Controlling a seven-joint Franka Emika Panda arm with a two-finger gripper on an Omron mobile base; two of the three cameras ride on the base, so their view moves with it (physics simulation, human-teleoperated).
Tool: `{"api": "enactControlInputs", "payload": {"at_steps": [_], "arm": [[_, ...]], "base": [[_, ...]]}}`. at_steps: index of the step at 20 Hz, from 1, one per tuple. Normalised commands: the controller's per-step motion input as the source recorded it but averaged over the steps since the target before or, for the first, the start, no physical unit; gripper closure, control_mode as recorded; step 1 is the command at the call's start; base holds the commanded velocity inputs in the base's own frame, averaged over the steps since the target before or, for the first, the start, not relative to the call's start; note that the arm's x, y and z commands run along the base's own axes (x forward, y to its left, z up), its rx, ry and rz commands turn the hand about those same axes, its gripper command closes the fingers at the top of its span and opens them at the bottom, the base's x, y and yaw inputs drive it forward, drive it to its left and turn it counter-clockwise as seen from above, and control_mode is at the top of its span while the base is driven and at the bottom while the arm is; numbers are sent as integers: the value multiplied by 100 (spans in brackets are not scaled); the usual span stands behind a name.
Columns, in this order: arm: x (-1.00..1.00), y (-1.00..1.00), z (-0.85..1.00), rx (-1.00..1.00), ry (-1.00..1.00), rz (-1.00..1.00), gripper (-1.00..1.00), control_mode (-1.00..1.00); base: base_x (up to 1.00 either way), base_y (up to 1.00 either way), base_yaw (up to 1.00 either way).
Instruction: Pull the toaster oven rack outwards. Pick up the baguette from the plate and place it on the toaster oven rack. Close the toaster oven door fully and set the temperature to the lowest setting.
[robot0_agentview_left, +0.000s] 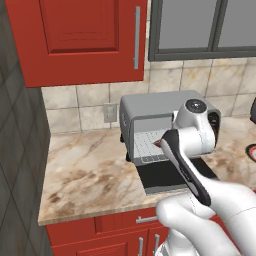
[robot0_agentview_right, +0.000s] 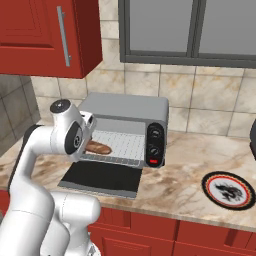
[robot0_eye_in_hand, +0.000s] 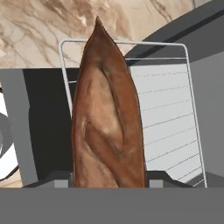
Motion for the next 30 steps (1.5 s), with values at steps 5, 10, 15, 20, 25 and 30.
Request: {"api": "enactControlInputs", "payload": {"at_steps": [5,10,15,20,25,30], "arm": [[7,0,-24,-2,3,0,100,-100],[0,0,-31,-3,1,0,100,-100],[0,0,-24,-3,0,0,100,-100],[0,0,-6,-3,0,0,100,-100],[0,0,0,-2,0,0,100,-100],[4,0,15,-1,0,0,100,-100]], "base": [[0,0,0],[0,0,0],[0,0,0],[0,0,0],[0,0,0],[0,0,0]]}}
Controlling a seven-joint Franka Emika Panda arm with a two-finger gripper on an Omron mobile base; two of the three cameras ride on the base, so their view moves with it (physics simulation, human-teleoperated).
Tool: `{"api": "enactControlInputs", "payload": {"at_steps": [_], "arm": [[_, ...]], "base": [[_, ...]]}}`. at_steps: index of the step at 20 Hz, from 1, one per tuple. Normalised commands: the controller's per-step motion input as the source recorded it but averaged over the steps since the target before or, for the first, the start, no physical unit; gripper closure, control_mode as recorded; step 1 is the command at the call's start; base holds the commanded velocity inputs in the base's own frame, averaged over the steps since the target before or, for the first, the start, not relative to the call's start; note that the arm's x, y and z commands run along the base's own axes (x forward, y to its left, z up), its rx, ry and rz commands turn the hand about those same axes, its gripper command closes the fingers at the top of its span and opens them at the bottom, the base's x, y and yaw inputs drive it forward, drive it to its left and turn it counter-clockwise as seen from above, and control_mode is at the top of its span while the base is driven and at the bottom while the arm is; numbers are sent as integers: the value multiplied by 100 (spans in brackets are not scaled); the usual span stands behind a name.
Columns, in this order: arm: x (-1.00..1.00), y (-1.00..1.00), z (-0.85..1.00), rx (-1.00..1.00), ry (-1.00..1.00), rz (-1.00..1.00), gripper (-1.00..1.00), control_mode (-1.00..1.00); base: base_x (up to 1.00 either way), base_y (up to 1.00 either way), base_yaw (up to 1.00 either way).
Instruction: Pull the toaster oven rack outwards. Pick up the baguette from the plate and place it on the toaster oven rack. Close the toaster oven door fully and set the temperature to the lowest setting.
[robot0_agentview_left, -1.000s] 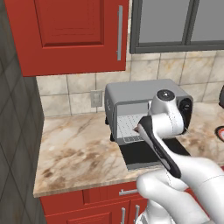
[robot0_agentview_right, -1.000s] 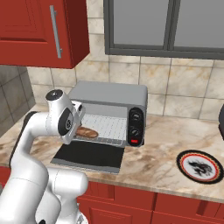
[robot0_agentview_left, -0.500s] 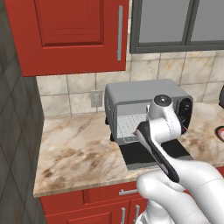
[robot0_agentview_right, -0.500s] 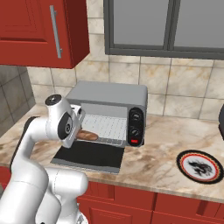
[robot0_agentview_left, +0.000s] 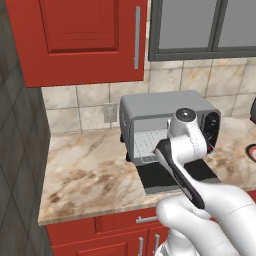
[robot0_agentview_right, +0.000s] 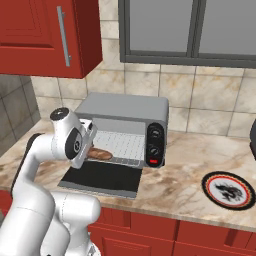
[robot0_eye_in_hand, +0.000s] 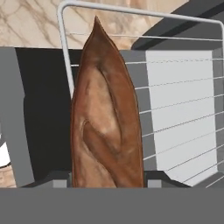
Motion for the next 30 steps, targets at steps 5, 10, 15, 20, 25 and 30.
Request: {"api": "enactControlInputs", "payload": {"at_steps": [5,10,15,20,25,30], "arm": [[26,0,11,-1,0,0,100,-100],[42,0,-4,0,0,0,100,-100],[47,0,-25,0,0,0,100,-100],[15,3,-27,0,0,0,100,-100],[1,0,-14,0,0,0,100,-100],[0,0,0,0,0,0,-100,-100]], "base": [[0,0,0],[0,0,0],[0,0,0],[0,0,0],[0,0,0],[0,0,0]]}}
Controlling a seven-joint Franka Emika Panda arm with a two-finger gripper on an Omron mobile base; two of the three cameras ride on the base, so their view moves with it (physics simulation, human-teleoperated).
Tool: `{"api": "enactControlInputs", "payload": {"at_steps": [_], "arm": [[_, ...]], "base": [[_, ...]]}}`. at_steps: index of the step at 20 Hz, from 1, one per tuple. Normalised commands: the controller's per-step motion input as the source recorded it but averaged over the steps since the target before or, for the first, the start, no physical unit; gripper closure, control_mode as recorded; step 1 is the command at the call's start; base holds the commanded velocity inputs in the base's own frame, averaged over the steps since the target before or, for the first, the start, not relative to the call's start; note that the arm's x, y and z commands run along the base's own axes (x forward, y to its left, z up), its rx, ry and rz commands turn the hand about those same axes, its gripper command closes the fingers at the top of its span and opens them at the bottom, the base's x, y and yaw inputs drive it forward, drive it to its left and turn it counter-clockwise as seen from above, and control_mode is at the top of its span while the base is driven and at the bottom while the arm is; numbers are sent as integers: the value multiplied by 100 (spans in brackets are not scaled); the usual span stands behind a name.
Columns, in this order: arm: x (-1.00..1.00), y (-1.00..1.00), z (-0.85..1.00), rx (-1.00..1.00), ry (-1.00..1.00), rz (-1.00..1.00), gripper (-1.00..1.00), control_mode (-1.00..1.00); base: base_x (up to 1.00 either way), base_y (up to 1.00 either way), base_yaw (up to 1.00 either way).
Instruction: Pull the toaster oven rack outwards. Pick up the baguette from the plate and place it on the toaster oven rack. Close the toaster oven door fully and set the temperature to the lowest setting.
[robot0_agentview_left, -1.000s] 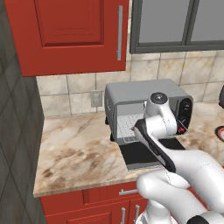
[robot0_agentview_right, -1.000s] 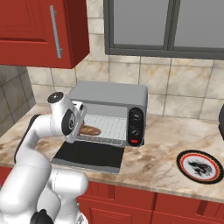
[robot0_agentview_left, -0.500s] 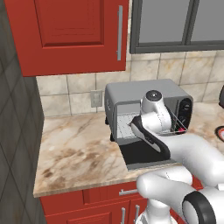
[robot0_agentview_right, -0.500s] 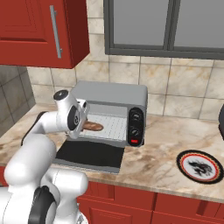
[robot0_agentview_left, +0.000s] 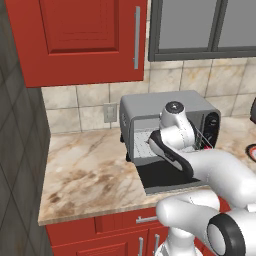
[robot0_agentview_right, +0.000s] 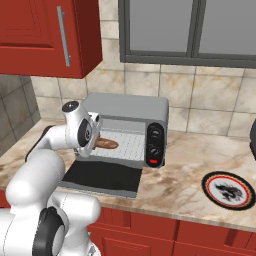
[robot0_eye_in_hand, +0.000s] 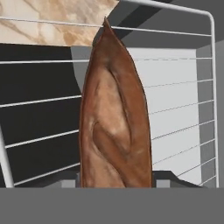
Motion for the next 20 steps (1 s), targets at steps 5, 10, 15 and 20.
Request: {"api": "enactControlInputs", "payload": {"at_steps": [5,10,15,20], "arm": [[0,0,0,0,0,0,-100,-100],[0,0,0,0,0,0,-100,-100],[-1,0,0,0,0,0,-100,-100],[-30,0,19,0,-9,0,-100,-100]], "base": [[0,0,0],[0,0,0],[0,0,0],[0,0,0]]}}
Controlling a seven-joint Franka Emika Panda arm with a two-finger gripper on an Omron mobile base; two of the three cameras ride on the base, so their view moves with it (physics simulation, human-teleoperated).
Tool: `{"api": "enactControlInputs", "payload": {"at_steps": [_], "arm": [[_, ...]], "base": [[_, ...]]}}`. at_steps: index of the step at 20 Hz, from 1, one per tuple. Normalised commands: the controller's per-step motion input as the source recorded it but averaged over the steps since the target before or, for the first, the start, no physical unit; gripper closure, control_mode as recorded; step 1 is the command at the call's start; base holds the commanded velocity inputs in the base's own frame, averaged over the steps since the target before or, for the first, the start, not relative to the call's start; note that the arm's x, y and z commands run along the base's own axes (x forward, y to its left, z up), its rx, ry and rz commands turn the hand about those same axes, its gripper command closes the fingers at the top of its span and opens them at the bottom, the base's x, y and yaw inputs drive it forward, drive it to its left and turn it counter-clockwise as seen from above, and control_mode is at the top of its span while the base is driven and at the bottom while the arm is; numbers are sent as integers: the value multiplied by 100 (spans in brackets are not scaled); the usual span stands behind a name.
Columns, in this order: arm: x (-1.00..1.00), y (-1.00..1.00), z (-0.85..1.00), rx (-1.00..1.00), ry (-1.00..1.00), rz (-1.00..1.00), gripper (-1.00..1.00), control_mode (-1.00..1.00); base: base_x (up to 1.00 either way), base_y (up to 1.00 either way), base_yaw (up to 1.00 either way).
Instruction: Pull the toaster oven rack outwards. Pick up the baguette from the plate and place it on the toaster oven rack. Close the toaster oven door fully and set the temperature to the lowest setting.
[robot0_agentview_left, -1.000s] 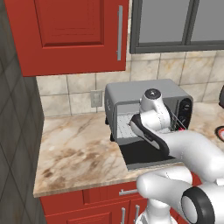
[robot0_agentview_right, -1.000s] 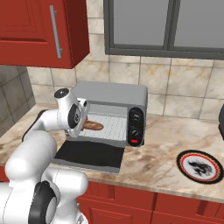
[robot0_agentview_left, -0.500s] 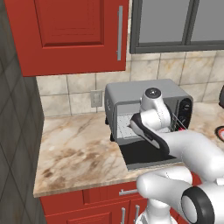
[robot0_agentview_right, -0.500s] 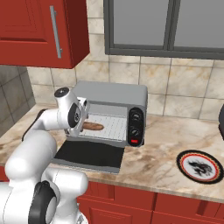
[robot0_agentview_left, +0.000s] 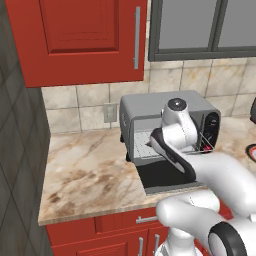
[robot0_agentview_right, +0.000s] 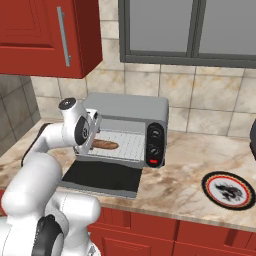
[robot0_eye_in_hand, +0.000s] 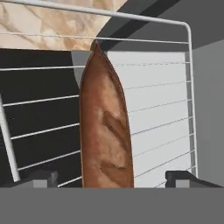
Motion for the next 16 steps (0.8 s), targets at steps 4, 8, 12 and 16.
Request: {"api": "enactControlInputs", "payload": {"at_steps": [4,8,12,16], "arm": [[-61,-3,33,0,-13,0,-100,-100],[-62,-12,37,0,-9,-6,-100,-100],[-51,-29,46,7,-8,-16,-100,-100],[-31,-33,53,20,-1,-34,-100,-100]], "base": [[0,0,0],[0,0,0],[0,0,0],[0,0,0]]}}
